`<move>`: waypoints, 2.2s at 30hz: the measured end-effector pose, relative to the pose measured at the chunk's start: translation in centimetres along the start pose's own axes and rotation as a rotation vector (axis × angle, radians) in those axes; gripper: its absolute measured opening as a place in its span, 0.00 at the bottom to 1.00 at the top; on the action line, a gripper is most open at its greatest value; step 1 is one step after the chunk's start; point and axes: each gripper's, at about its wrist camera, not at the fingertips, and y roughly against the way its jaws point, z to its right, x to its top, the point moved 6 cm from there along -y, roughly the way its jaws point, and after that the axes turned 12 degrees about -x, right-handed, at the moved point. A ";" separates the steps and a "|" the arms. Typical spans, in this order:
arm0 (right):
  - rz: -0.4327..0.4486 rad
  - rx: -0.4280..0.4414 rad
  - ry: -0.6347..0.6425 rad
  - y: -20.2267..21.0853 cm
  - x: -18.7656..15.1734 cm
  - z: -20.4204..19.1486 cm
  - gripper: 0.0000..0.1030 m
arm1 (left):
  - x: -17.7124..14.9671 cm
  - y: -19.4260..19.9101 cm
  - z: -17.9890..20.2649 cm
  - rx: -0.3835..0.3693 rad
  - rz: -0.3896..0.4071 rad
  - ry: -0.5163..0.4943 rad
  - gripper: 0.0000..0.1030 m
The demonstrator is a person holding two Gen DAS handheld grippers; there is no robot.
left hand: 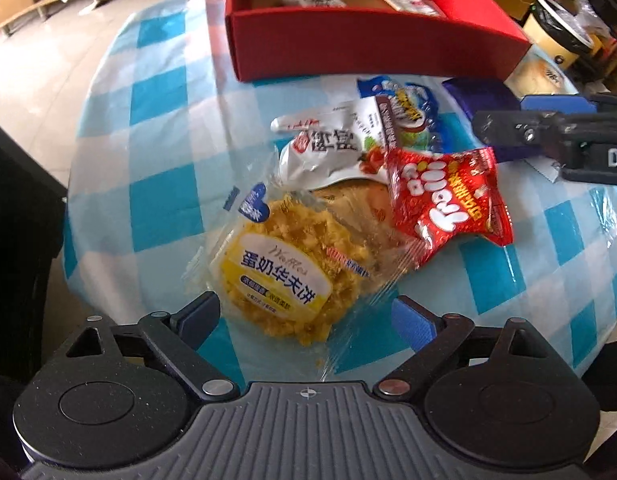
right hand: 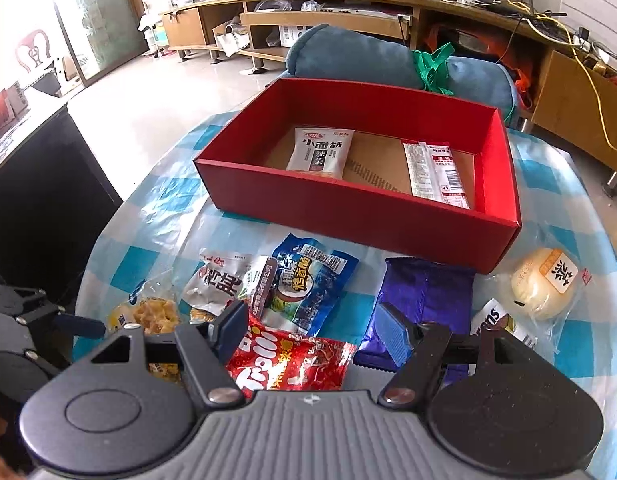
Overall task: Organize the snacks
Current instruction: 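Withdraw both tools from the box back toward the remaining snacks, then grasp the waffle cake packet with the left tool while the right tool grasps the red Trolli bag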
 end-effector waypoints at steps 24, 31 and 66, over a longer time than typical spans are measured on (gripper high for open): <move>-0.073 -0.009 -0.015 -1.4 -1.3 0.6 0.64 | -0.2 -3.3 1.4 0.066 -0.088 -0.359 0.82; -0.078 0.081 -0.070 -2.2 -0.5 0.7 0.64 | 0.8 -1.5 0.4 0.006 -0.010 -0.208 0.77; -0.227 0.076 0.473 -2.2 -8.1 -6.7 0.51 | 0.7 -1.5 -0.6 -0.027 -0.022 -0.102 0.80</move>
